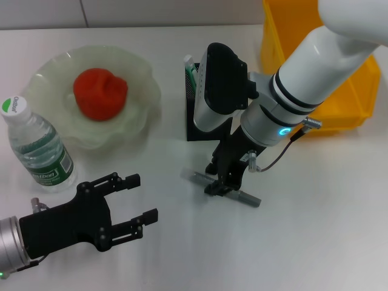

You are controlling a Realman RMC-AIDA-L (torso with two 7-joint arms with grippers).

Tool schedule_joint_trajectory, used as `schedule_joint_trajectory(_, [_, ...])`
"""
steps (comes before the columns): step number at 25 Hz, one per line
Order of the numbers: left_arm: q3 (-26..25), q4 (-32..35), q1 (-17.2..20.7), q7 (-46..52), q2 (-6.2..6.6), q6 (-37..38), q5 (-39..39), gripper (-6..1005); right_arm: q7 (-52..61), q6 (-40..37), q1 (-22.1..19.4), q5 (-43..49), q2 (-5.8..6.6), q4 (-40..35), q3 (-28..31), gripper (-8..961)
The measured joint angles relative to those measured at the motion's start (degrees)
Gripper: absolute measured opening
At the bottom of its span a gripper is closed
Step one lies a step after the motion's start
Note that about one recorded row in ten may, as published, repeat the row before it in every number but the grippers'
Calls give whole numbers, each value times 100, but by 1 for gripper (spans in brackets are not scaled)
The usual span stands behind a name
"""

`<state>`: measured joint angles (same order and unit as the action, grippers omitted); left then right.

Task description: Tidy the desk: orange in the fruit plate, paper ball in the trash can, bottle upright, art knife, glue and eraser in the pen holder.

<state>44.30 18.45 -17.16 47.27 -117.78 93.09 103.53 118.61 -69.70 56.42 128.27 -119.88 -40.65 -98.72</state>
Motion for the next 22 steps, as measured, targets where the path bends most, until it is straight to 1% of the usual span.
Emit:
schedule_joint_trajectory(5, [0,0,-1,7,7,21,-14,751,4,9,0,-4,0,17,-7,409])
schedule_joint_trajectory(10, [0,0,3,10,15,27,-30,750,16,-2,14,-4,-1,46,-7,209])
schedule_joint_trajectory(17, [-9,0,10,10,24,33,-36,750,75,-204,-15,-133,4,-117,137,164])
schedule_joint_trajectory(19, [-10,0,19,10,30,34,-36,750,36,-397,-89,-255,22,-274,337,152])
schedule_joint_trajectory(20, [-10,0,23,10,32,34,-36,750,7,-525,-161,-295,36,-419,532,145])
schedule_joint_trajectory(21, [-33,0,27,10,40,36,-39,750,-103,-736,-359,-352,39,-726,965,139])
schedule_joint_trajectory(22, [-33,0,27,10,40,36,-39,750,-103,-736,-359,-352,39,-726,965,139])
